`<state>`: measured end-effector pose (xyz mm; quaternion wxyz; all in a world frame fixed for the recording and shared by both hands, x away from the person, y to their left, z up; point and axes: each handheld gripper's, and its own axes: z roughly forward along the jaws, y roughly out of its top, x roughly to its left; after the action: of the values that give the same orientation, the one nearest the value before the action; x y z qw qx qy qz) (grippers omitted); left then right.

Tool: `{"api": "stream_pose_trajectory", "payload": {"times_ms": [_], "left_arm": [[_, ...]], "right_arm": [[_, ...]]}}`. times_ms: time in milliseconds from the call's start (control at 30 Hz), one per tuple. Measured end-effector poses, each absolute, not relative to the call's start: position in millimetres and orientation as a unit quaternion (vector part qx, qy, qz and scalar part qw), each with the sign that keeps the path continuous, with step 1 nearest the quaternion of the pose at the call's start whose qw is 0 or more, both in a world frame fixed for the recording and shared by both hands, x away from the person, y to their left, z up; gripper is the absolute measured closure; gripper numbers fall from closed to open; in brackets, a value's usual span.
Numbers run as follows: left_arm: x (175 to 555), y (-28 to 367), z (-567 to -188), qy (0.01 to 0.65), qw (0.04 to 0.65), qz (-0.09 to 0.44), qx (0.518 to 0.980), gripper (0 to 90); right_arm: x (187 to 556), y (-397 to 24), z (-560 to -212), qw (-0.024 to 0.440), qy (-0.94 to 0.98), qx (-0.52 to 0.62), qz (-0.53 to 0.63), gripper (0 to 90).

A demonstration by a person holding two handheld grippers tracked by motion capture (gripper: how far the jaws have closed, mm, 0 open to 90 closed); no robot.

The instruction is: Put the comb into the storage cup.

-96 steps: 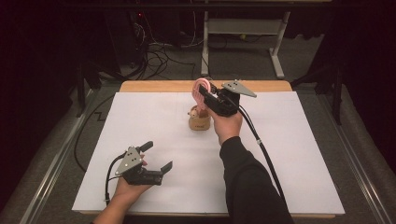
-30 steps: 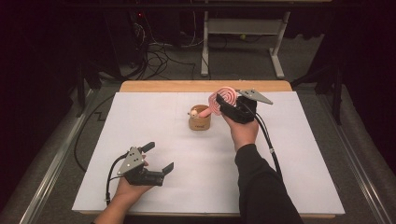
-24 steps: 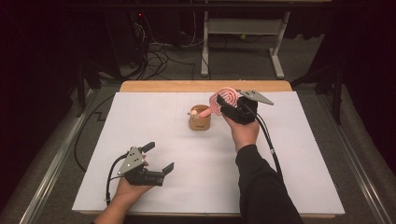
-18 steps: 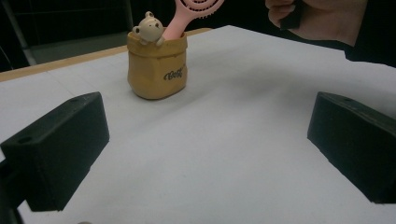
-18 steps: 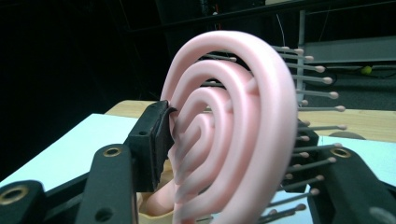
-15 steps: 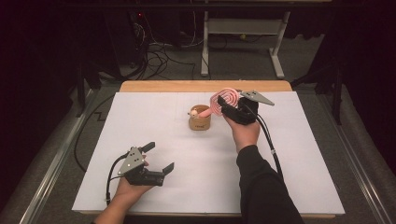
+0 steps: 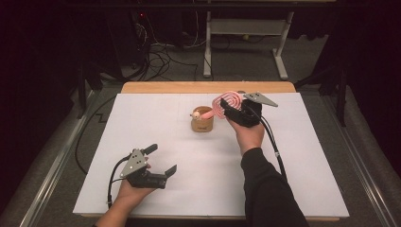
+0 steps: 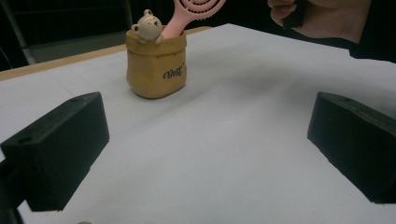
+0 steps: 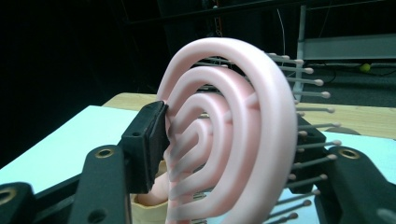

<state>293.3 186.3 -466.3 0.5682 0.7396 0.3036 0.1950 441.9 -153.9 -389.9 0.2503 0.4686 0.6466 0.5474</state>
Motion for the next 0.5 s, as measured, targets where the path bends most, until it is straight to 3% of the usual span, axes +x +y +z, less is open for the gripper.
{"api": "stream_pose_trajectory", "payload": {"times_ms": [500], "left_arm": [[293.3,185.6,-466.4,0.302,0.567,0.195,0.741,0.0]], "right_arm": [[440.3,-154.0,-388.1,0.252,0.654,0.458,0.547,35.5]]}}
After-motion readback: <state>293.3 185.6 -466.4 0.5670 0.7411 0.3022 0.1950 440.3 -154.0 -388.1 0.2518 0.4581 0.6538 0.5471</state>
